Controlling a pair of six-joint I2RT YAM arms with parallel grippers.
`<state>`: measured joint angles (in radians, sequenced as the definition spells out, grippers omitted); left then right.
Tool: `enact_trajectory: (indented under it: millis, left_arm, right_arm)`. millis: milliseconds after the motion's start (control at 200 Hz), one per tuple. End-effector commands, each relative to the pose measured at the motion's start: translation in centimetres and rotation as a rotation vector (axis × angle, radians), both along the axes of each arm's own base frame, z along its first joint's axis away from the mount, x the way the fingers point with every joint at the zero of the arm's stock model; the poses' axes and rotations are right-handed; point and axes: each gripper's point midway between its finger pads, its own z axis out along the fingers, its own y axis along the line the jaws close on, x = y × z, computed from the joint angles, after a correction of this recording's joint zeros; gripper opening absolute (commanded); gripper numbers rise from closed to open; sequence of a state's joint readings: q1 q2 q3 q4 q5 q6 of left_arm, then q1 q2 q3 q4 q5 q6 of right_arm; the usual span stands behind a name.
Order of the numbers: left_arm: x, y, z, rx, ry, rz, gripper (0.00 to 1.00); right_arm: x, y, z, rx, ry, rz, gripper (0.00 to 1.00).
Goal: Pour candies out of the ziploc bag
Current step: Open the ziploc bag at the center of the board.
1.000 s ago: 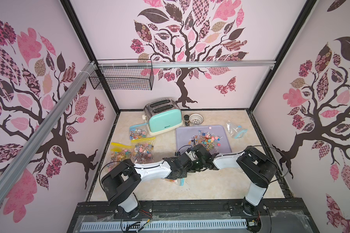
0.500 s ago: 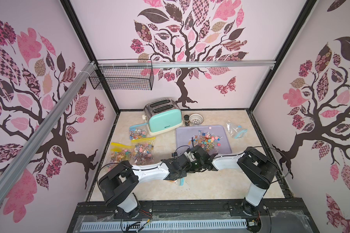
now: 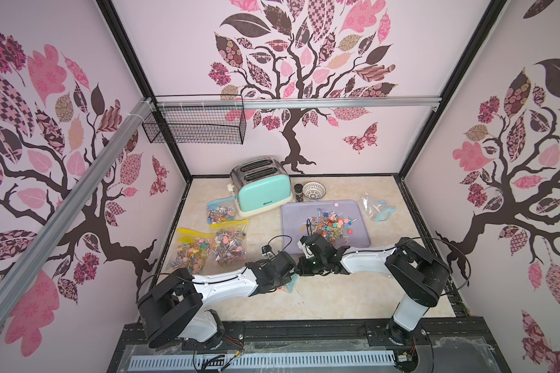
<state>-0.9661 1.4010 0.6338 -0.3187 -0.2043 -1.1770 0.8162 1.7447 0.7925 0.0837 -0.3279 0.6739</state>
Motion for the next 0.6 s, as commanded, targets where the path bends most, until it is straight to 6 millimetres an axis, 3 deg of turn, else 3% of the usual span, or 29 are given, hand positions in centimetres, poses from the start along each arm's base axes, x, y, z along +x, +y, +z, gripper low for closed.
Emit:
enact_trajectory:
  millis: [0,200,385,475,595]
  left_arm:
    - [1.3,-1.5,3.4,-0.041,-0.078,-0.057,0.0]
    - [1.8,-2.2,9.4,-0.047,-0.17,-0.159,0.0]
    - [1.6,-1.3,10.2,-0.018,-0.19,-0.182,0.0]
    - [1.2,-1.4,9.4,-0.007,-0.164,-0.193,0.0]
    - [0.6,-1.8,8.0,-0.001,-0.11,-0.223,0.0]
  right_arm:
    - [-1.9,-5.6,-5.0,-0.279,0.095,-0.045,0.0]
    - [-0.5,-5.3,-2.7,-0.293,0.038,-0.057,0.0]
    - [-0.2,-5.2,-1.5,-0.277,0.022,-0.063,0.0]
    - [0.1,-4.7,0.3,-0.239,0.005,-0.064,0.15]
    - [0.8,-4.4,5.0,-0.129,-0.037,-0.095,0.42]
